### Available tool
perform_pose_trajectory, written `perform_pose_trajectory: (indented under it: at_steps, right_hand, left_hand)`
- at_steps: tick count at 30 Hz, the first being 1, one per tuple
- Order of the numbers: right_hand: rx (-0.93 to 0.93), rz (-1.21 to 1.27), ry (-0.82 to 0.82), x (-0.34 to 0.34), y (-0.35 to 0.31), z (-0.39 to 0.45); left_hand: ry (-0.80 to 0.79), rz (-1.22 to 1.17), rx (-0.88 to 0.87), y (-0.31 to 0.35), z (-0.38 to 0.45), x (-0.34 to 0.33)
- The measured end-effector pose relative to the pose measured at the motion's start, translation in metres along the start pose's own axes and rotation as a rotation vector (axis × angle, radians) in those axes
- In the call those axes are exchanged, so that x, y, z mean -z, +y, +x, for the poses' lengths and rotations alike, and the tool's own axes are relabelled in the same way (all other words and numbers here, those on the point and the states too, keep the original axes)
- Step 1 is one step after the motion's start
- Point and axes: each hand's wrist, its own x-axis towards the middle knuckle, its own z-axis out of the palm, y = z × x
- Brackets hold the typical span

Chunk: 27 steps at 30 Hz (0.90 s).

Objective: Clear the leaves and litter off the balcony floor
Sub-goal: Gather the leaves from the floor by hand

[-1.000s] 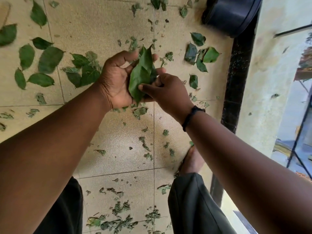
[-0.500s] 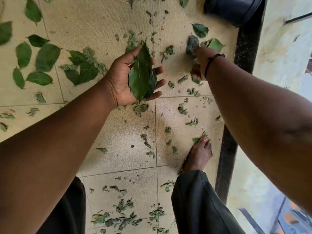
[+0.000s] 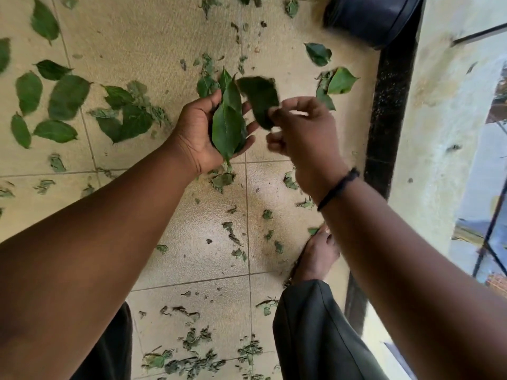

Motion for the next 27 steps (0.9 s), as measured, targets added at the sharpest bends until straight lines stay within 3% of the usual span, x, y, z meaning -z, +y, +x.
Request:
perform_pose_trajectory:
  at_steps: [4, 12, 15, 20, 23, 27]
  right_hand:
    - [0.069, -0.197, -0.029, -0.015, 0.015, -0.028]
    - [0.175, -0.208, 0.358, 0.04, 0.003, 0.054]
    - [0.12, -0.589, 0.379, 0.07, -0.003, 0.105]
    - [0.228, -1.376, 0.227, 0.096, -0.01, 0.155]
    - [0.295, -1.484, 0.241, 0.101, -0.011, 0.169]
    - [0.23, -1.38, 0.322, 0.107, -0.013, 0.164]
  left_hand:
    - [-0.094, -0.084, 0.005, -0.003, 0.001, -0.007]
    - [-0.249, -0.056, 0.147, -0.005, 0.0, -0.007]
    - [-0.291, -0.039, 0.188, -0.006, 0.0, -0.007]
    - [-0.339, 0.018, 0.24, -0.013, 0.003, 0.001]
    - [-0.309, 0.039, 0.258, -0.018, 0.003, 0.007]
    - [-0.281, 0.054, 0.255, -0.023, 0.001, 0.008]
